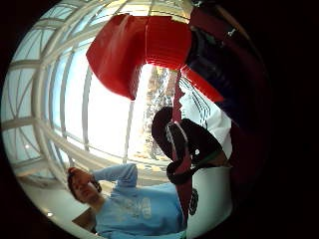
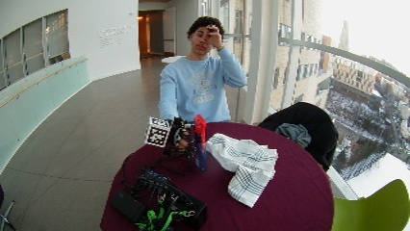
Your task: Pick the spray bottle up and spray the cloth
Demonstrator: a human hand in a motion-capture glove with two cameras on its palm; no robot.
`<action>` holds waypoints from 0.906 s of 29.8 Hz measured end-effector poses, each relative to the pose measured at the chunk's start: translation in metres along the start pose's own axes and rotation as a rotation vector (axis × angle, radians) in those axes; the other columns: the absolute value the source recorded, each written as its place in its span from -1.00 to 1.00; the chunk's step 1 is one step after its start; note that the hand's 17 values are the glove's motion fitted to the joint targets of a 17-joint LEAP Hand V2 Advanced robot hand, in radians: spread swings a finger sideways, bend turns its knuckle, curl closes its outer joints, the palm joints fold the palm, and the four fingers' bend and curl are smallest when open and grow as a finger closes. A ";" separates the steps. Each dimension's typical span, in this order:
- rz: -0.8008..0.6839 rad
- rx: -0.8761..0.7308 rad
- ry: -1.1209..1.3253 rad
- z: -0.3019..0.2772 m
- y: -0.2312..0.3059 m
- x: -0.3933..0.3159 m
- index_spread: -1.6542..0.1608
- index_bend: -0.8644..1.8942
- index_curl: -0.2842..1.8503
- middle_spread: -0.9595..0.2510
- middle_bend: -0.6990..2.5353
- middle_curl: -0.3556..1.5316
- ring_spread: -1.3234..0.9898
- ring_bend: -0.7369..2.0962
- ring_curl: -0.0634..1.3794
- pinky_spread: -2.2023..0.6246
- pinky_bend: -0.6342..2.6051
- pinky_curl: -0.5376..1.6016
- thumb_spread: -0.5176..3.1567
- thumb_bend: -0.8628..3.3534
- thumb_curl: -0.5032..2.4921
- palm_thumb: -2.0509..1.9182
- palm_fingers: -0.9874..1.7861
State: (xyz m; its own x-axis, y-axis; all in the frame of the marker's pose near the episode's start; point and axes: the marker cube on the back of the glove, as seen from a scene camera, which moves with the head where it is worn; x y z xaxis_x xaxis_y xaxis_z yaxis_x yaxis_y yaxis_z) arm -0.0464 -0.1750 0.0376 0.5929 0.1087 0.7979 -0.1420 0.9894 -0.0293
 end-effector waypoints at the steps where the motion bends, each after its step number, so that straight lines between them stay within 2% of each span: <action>1: -0.003 0.005 -0.003 0.002 -0.001 0.000 0.42 -0.33 -0.58 0.49 -0.40 -0.22 0.13 -0.21 -0.45 0.69 -0.35 -0.15 -0.13 -0.57 -0.46 0.39 0.12; 27: -0.030 0.001 0.022 0.013 -0.011 -0.003 0.40 -0.34 -0.63 0.47 -0.35 -0.19 0.11 -0.12 -0.41 0.69 -0.34 -0.15 -0.16 -0.60 -0.43 0.43 0.14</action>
State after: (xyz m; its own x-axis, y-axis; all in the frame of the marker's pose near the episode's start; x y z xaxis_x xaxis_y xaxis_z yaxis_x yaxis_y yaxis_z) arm -0.0571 -0.1880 0.0430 0.6141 0.0815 0.7850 -0.1252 0.9921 -0.0051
